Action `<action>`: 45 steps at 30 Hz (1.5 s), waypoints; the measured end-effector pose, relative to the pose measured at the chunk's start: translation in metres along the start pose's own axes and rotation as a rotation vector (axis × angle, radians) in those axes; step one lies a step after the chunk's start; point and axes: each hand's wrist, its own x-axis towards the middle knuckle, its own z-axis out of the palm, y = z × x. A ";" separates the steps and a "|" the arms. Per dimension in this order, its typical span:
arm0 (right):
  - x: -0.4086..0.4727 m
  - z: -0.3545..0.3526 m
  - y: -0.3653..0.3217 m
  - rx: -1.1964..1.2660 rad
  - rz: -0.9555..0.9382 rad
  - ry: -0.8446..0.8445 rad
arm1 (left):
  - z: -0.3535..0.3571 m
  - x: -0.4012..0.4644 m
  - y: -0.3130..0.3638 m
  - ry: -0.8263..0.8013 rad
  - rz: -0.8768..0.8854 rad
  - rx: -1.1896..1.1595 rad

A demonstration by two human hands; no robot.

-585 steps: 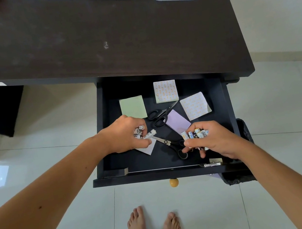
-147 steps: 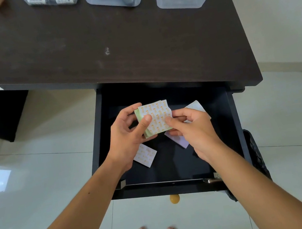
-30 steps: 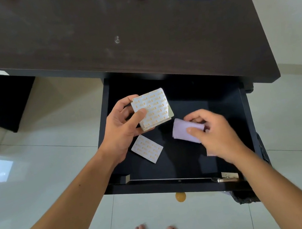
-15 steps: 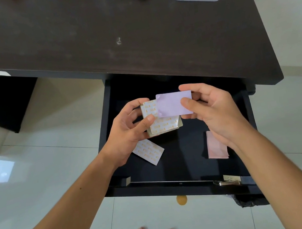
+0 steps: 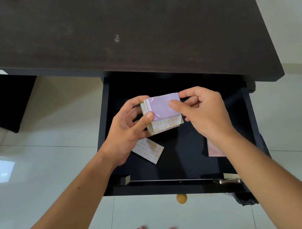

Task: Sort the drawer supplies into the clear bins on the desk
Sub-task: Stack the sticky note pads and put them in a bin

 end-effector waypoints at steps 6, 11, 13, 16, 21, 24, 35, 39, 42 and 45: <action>-0.004 0.004 -0.001 -0.043 -0.049 0.033 | 0.002 -0.001 0.001 0.011 -0.022 -0.010; -0.006 0.005 0.001 -0.036 -0.049 0.011 | 0.001 0.001 0.000 0.044 -0.037 0.003; -0.006 0.005 0.001 -0.011 -0.046 -0.008 | 0.001 0.001 -0.001 0.052 -0.041 0.002; -0.006 0.001 0.004 0.018 -0.048 -0.033 | 0.001 0.002 -0.001 0.050 -0.038 0.008; -0.006 -0.038 0.022 -0.172 -0.046 -0.152 | -0.003 0.001 -0.002 0.051 -0.027 0.022; -0.005 -0.066 0.040 -0.456 -0.017 -0.321 | -0.003 0.002 -0.002 0.056 -0.022 0.024; -0.003 -0.060 0.051 -1.104 0.018 -0.565 | -0.001 0.001 0.001 0.038 -0.019 -0.048; -0.004 -0.067 0.046 -0.960 0.009 -0.582 | -0.002 0.002 0.001 0.047 -0.013 -0.052; -0.001 -0.084 0.033 -0.748 0.038 -0.590 | -0.002 0.003 0.001 0.063 -0.016 -0.057; 0.001 -0.095 0.018 -0.394 0.051 -0.524 | -0.002 0.003 0.001 0.070 -0.017 -0.061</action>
